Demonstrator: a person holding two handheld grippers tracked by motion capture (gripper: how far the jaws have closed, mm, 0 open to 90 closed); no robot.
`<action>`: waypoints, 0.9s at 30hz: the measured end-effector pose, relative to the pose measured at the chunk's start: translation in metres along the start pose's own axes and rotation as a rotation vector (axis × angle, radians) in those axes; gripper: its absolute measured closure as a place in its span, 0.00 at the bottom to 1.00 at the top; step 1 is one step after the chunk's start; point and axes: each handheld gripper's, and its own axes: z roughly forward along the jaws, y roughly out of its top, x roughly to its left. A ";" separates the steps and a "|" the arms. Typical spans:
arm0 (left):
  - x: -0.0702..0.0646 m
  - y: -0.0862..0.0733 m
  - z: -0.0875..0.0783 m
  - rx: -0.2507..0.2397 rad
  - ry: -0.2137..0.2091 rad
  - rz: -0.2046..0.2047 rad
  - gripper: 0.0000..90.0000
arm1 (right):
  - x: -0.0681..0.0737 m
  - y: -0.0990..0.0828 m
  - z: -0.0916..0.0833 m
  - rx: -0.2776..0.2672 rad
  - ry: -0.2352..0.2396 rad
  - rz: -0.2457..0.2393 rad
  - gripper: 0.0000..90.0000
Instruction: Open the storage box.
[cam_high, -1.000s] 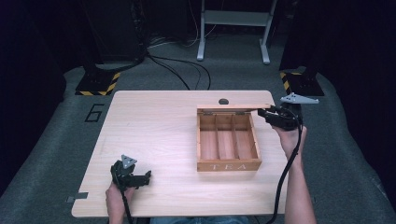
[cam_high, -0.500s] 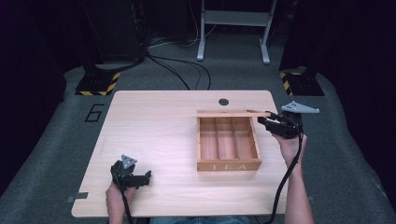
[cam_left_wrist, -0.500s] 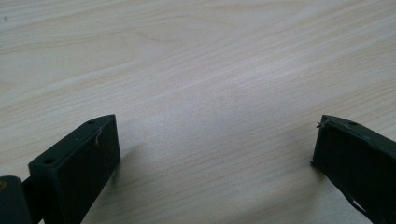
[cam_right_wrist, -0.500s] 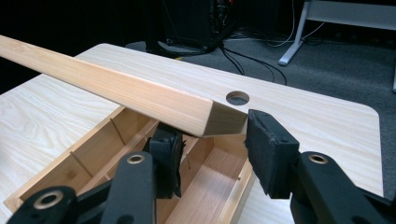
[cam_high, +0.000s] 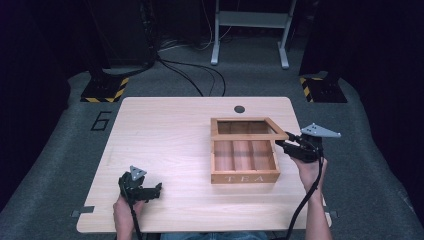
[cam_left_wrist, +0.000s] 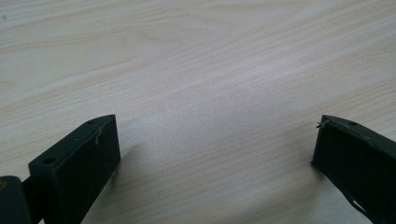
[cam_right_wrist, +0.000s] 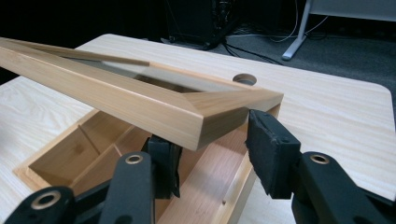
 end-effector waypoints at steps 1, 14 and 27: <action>0.000 0.000 0.000 0.000 0.000 0.000 0.00 | 0.001 -0.003 0.000 0.001 0.000 0.001 0.62; 0.000 0.000 0.000 0.000 0.000 0.000 0.00 | 0.007 -0.036 0.000 0.009 -0.002 0.017 0.63; 0.000 0.000 0.000 -0.001 0.001 0.003 0.00 | 0.010 -0.060 0.004 0.050 -0.014 0.030 0.63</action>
